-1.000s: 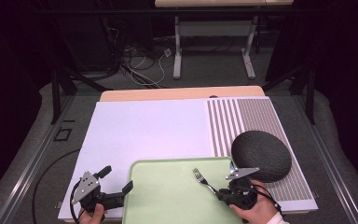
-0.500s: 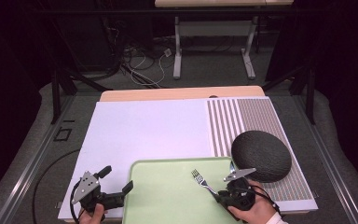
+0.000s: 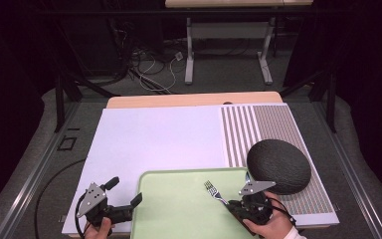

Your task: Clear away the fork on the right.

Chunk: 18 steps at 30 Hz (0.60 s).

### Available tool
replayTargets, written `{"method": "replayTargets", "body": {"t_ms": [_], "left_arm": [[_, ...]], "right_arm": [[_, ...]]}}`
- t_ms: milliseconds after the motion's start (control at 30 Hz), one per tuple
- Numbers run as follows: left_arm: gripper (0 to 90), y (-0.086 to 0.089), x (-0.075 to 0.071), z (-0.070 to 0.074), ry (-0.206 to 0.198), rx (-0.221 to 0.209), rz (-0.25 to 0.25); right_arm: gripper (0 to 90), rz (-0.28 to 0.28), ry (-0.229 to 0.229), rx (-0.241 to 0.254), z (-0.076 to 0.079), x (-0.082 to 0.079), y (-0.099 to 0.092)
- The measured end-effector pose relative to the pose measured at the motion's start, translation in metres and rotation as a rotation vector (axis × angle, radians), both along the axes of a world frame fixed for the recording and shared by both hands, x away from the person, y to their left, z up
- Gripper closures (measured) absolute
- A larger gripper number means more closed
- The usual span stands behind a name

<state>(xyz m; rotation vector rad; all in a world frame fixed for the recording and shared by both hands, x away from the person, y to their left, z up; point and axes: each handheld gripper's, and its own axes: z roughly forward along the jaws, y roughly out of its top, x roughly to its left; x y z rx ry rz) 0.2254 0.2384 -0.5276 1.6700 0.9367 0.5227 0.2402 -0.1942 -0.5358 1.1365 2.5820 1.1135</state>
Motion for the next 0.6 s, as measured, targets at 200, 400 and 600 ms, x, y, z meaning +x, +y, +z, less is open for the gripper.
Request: {"method": "replayTargets", "body": {"t_ms": [200, 400, 600], "left_arm": [[1.1, 0.000, 0.000, 0.000, 0.001, -0.002, 0.001], [1.0, 0.000, 0.001, 0.000, 0.000, -0.002, -0.001], [1.1, 0.000, 0.001, 0.000, 0.000, -0.003, 0.000]], "right_arm": [[90.0, 0.074, 0.021, 0.008, -0.003, -0.001, 0.008], [90.0, 0.093, 0.062, -0.026, -0.011, 0.001, 0.014], [90.0, 0.079, 0.056, -0.024, -0.014, 0.002, 0.016]]}}
